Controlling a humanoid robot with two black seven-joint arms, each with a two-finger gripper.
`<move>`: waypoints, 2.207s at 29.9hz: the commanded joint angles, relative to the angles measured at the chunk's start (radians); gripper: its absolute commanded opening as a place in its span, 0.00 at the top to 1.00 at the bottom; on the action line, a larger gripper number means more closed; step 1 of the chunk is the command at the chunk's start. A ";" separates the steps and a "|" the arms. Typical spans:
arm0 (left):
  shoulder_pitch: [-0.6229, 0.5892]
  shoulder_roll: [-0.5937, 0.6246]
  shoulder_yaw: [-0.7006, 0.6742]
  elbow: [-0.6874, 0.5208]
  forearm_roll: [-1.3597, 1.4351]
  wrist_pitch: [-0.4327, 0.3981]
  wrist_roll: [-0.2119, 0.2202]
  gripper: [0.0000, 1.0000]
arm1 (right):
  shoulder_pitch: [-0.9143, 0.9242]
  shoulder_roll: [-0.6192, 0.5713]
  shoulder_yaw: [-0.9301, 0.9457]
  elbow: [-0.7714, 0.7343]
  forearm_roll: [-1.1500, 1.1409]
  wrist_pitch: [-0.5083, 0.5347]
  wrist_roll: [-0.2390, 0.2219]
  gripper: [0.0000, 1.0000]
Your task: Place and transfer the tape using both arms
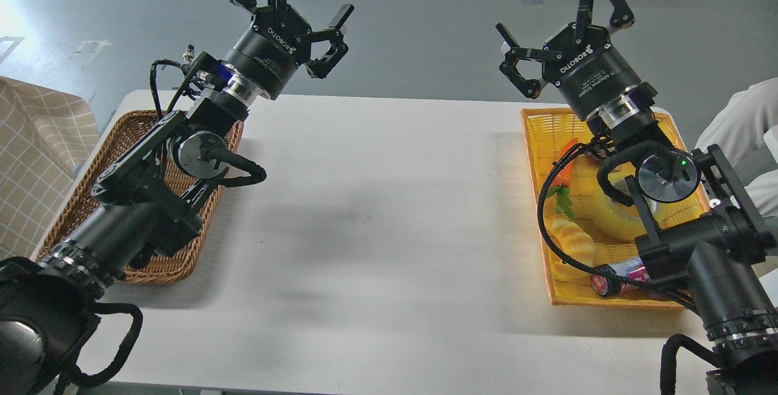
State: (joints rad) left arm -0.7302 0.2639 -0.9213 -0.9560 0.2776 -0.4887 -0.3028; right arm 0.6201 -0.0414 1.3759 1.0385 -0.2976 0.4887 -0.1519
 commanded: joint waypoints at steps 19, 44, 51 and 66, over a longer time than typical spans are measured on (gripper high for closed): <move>-0.001 -0.009 0.002 0.000 0.000 0.000 0.001 0.02 | 0.007 -0.009 -0.008 0.000 0.000 0.000 0.000 0.00; 0.002 -0.005 0.001 0.000 0.000 0.000 -0.001 0.02 | 0.012 -0.009 -0.012 0.003 -0.003 -0.016 0.003 0.00; 0.002 -0.002 0.002 0.000 0.000 0.000 0.001 0.02 | 0.012 -0.011 -0.012 0.006 -0.002 -0.010 0.003 0.00; 0.002 -0.002 0.001 0.000 0.000 0.000 -0.001 0.02 | 0.010 -0.009 -0.014 0.008 -0.003 -0.009 0.003 0.00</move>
State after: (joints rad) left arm -0.7286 0.2623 -0.9203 -0.9556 0.2777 -0.4887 -0.3023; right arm 0.6305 -0.0521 1.3621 1.0458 -0.3005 0.4803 -0.1488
